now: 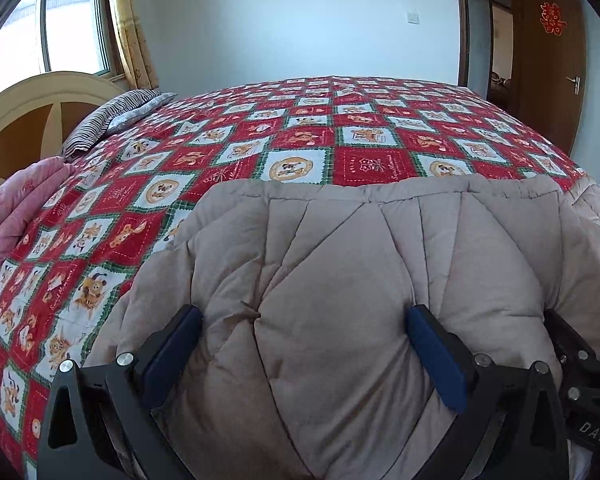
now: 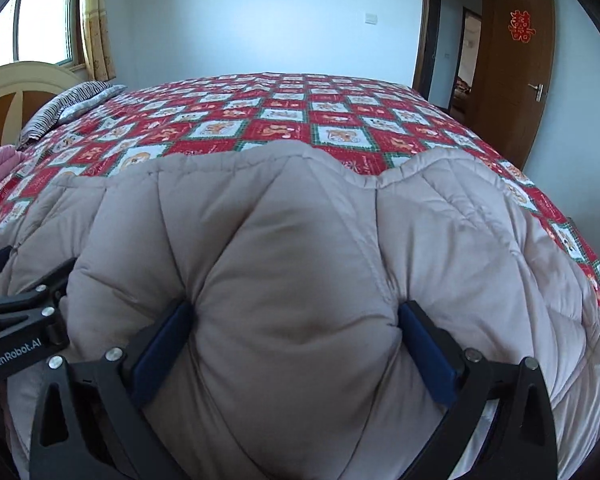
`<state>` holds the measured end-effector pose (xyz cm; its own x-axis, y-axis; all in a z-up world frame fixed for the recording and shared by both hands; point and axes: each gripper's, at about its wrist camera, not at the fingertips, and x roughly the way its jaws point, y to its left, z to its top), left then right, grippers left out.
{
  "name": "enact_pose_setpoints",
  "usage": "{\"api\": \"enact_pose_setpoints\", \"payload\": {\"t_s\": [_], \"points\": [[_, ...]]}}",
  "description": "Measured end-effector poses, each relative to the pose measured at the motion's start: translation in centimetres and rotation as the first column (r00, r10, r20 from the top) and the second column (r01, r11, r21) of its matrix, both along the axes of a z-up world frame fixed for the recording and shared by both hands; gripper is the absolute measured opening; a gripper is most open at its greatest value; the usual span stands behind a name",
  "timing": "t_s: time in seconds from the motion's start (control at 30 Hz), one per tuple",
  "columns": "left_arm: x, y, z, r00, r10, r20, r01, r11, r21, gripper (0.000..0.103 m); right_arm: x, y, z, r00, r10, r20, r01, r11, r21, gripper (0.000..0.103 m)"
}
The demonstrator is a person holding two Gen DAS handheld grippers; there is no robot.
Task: Fold large clothes
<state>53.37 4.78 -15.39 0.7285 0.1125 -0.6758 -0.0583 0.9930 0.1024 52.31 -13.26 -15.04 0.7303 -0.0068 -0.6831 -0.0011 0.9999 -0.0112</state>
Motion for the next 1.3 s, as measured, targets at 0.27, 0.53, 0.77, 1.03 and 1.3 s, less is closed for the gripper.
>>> {"api": "enact_pose_setpoints", "payload": {"t_s": [0.27,0.53,0.77,1.03,1.3], "points": [[-1.6,0.5,1.4,0.999,0.001,-0.032,0.0,1.0,0.027,0.102,0.5,0.4,-0.7,0.999,0.003,-0.032,-0.004,0.999,-0.047,0.103],[-11.7,6.5,4.4,0.985,0.155,0.074,-0.156,0.988,0.014,0.102,0.6,0.9,-0.7,0.998,0.011,-0.056,-0.016,0.996,-0.093,0.103],[-15.2,10.1,0.7,0.976,0.213,-0.044,-0.217,0.954,-0.204,0.102,-5.1,0.8,2.2,0.999,0.049,0.003,-0.049,0.995,-0.086,0.103],[-13.1,8.3,-1.5,0.983,0.164,-0.086,-0.184,0.918,-0.352,0.102,-10.6,1.1,-1.1,0.997,0.074,-0.012,-0.075,0.986,-0.151,0.103],[-13.8,8.6,-1.5,0.987,0.159,-0.011,-0.146,0.879,-0.454,0.046,-9.5,2.3,-1.8,0.996,0.07,-0.054,-0.079,0.978,-0.195,0.103]]}}
